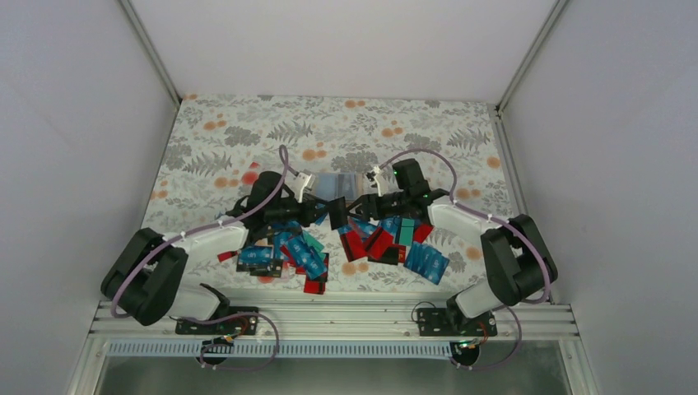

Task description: Put the credit cards into the card holder

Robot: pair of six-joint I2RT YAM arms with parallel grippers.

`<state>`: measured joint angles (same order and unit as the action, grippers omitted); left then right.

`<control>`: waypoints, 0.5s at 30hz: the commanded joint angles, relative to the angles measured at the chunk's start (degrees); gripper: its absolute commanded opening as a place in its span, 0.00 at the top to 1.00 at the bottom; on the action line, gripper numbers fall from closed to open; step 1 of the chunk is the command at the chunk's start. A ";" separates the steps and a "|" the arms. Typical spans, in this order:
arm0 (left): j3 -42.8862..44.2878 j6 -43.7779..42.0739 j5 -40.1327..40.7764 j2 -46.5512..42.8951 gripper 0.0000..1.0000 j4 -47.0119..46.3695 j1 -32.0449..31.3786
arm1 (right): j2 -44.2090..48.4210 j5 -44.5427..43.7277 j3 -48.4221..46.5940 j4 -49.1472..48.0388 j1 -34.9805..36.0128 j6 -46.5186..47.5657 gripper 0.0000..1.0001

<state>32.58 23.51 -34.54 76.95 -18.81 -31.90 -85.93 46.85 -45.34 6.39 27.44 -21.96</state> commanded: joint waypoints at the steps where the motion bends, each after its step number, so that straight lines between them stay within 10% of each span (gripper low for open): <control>1: 1.59 -1.81 2.75 2.78 0.98 1.40 0.42 | -1.16 -8.42 -0.09 2.14 -0.87 -0.75 0.37; 15: 8.60 -4.08 0.74 0.26 0.98 13.38 0.61 | 9.97 -5.94 -0.47 -0.66 -1.44 0.64 0.18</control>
<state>37.98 21.08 -30.65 79.07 -8.84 -31.62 -79.13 38.41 -45.32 8.21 26.37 -22.59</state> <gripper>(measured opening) 0.026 0.823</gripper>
